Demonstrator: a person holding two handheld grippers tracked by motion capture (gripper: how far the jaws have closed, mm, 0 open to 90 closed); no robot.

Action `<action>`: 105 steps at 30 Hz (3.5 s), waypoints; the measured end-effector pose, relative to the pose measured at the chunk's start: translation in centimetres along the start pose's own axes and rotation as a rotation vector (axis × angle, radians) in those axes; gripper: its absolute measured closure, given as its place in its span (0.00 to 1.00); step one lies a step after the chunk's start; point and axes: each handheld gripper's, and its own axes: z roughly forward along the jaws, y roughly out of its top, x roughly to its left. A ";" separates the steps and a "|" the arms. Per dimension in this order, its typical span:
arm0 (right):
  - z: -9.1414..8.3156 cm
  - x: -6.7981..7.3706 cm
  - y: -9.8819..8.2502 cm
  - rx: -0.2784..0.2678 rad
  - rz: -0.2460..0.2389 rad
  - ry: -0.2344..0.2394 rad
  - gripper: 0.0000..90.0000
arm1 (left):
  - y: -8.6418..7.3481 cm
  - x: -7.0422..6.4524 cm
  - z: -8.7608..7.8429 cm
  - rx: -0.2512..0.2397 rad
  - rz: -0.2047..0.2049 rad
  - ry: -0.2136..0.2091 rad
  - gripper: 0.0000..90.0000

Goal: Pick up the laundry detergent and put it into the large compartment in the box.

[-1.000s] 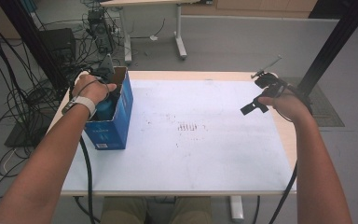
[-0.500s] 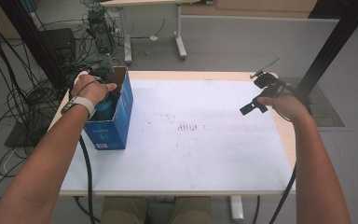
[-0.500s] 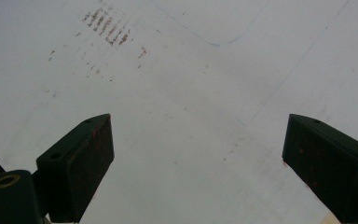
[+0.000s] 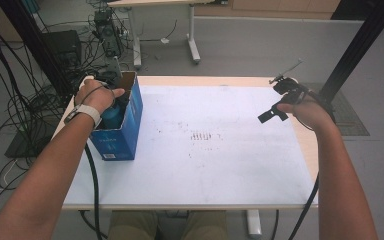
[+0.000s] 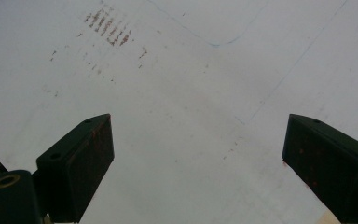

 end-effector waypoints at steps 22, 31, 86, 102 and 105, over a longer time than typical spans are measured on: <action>-0.6 0.3 -0.9 -0.021 0.002 0.006 0.10 | -1.2 1.6 -2.3 -0.031 0.014 -0.066 0.21; -1.0 0.5 -1.1 -0.031 0.006 0.001 0.10 | -2.0 2.1 -4.4 -0.067 0.026 -0.080 0.16; -1.4 1.1 -1.3 -0.022 0.028 0.004 0.10 | -4.2 -5.5 -13.1 -0.195 0.549 -0.153 0.13; -1.2 1.4 -1.7 -0.025 0.044 0.010 0.10 | -3.9 -9.2 -12.7 -0.174 0.758 -0.167 0.12; -1.3 1.4 -1.8 -0.026 0.050 0.010 0.10 | -3.8 -9.9 -12.3 -0.167 0.790 -0.169 0.12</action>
